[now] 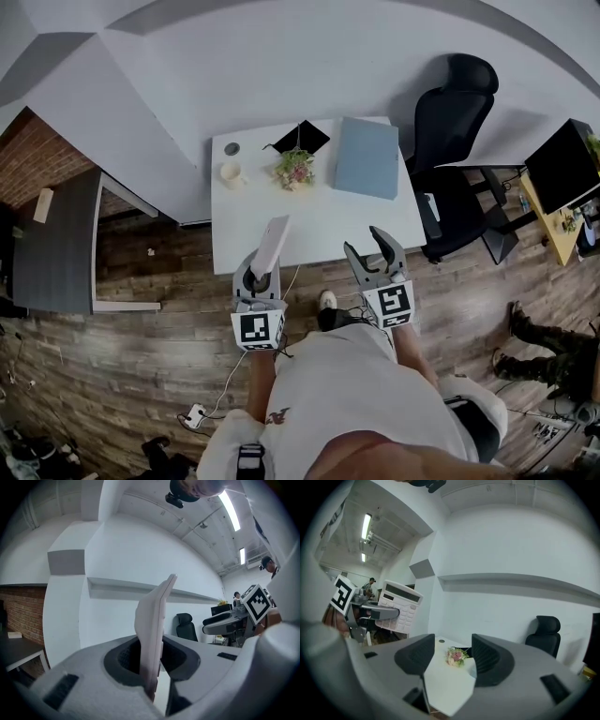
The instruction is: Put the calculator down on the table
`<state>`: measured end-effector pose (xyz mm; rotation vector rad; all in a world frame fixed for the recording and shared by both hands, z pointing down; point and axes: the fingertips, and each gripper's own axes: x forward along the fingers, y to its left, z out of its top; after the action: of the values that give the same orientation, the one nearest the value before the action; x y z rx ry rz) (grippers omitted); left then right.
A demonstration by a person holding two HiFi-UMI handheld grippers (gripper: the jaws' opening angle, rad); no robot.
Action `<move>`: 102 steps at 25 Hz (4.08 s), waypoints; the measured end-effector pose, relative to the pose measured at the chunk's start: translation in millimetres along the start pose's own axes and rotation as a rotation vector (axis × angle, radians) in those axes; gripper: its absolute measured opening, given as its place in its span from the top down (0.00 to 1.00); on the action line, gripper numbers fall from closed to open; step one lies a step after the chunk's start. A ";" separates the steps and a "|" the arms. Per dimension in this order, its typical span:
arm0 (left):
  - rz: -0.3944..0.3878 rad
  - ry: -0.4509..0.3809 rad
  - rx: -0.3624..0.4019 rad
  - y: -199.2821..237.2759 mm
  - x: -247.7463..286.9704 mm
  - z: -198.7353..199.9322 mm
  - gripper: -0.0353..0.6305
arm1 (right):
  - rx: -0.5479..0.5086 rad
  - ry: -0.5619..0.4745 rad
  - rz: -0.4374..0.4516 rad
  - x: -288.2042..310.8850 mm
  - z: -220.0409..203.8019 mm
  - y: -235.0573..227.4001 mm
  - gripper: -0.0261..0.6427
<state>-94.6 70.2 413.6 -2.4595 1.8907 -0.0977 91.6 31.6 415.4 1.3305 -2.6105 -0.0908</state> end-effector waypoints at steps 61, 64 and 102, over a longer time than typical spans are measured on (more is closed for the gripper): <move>-0.222 0.355 -0.176 26.9 184.0 -151.6 0.82 | 0.087 0.343 0.045 168.2 -125.1 -72.0 0.63; -0.256 0.384 -0.202 28.1 189.0 -168.0 0.82 | 0.097 0.371 0.040 175.4 -134.7 -65.9 0.63; -0.367 0.690 -0.605 14.5 201.7 -295.6 0.82 | 0.152 0.620 0.141 211.3 -225.0 -22.2 0.64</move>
<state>-78.4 -126.0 712.8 -3.5350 1.8218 -0.5157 36.7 -142.8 665.1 0.9987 -2.1899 0.4731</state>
